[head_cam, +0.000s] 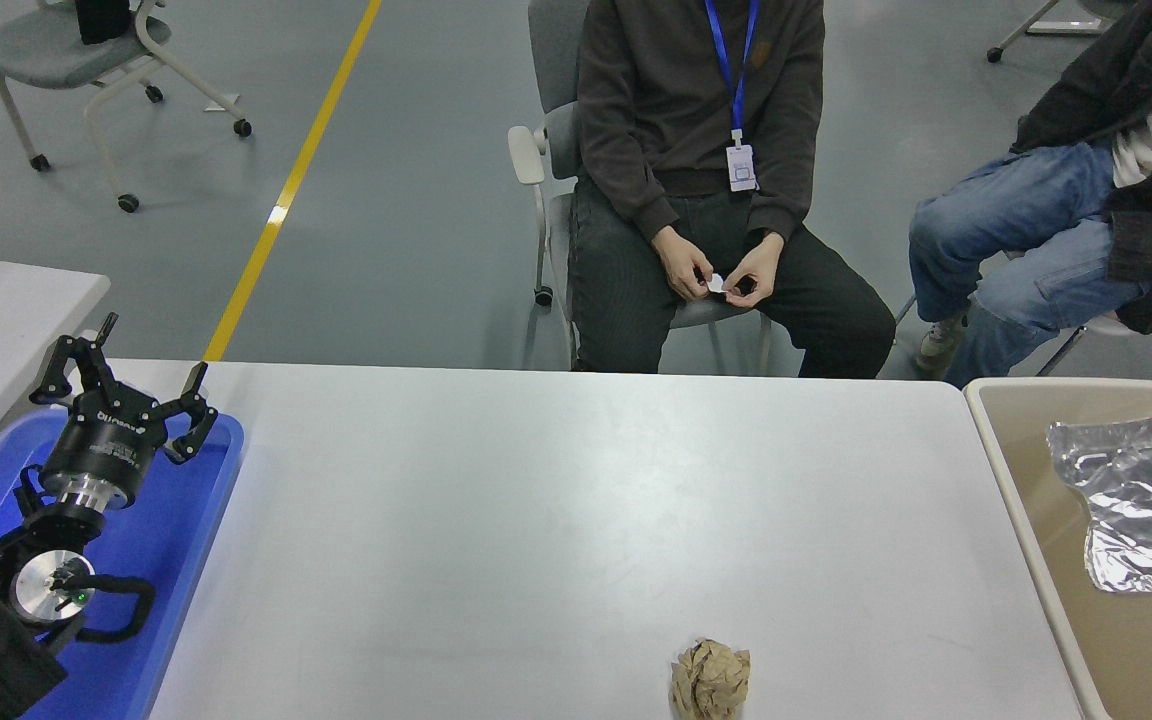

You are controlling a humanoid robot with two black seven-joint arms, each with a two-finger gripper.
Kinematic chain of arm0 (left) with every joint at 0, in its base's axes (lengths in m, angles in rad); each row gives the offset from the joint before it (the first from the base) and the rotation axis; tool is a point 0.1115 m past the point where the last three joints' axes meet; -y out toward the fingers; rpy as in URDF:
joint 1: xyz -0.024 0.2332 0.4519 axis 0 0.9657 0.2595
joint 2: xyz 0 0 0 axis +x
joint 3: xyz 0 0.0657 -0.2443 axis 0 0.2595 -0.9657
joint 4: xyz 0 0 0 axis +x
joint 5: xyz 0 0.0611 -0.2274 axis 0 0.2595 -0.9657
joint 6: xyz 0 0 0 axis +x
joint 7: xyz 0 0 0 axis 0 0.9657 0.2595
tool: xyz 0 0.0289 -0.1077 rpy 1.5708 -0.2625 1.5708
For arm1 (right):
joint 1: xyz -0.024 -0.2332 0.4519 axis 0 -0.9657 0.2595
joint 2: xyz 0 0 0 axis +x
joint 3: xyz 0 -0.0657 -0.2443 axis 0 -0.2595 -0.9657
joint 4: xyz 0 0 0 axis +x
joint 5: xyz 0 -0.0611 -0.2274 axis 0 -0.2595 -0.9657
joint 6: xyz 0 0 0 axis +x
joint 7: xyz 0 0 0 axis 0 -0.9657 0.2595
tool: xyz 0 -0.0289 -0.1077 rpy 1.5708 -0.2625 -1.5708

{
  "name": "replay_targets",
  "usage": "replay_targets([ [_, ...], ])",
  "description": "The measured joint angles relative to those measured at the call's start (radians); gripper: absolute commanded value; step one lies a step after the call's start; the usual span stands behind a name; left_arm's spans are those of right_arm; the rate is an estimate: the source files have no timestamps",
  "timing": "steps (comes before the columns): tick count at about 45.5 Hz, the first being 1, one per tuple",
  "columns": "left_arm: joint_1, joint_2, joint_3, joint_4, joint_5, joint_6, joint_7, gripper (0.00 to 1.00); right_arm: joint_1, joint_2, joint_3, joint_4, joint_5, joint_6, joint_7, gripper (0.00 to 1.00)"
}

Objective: Clean the table surface

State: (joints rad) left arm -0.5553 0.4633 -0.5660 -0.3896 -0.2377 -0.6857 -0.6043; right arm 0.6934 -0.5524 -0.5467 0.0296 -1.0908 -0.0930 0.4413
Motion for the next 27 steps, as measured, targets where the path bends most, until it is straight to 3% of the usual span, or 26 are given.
replay_targets([
  [27, 0.000, 0.000, 0.000, 0.000, 0.000, 0.000, 0.000, 1.00, -0.062, 0.072, 0.001, -0.095, 0.055, -0.004, -0.010, 0.00],
])
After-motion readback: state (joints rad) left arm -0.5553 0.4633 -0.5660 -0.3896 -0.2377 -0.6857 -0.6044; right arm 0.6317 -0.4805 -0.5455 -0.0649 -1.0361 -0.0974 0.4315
